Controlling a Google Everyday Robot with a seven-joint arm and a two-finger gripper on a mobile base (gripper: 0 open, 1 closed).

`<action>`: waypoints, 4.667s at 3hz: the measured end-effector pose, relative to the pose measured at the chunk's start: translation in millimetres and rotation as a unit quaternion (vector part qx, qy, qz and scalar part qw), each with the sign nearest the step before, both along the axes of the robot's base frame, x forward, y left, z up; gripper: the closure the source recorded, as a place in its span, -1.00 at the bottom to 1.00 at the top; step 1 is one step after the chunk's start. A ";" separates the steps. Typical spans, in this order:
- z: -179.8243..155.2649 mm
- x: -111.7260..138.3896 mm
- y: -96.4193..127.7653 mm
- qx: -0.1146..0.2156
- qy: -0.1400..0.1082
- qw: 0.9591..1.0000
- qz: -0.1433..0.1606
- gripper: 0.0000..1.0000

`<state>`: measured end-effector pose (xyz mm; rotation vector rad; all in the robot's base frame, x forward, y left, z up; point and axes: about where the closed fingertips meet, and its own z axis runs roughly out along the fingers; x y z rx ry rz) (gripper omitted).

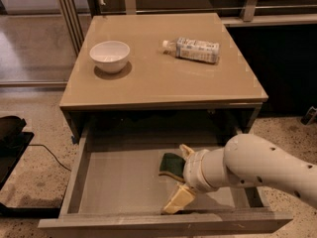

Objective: Pick sponge from top drawer and place on counter

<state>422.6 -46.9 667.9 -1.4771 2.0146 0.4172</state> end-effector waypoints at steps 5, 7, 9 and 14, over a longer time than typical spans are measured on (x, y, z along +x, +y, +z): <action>14.1 34.7 -9.4 -0.007 -0.038 0.999 -0.025 -1.00; -23.2 44.5 -30.8 -0.014 -0.057 0.997 -0.056 -1.00; -61.8 33.7 -15.3 0.000 -0.036 0.999 -0.027 -1.00; -63.1 33.3 -14.9 0.000 -0.035 0.999 -0.026 0.77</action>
Offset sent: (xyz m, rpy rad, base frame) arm 0.1070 -0.0054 -0.0369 -0.0314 -0.1044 -0.0519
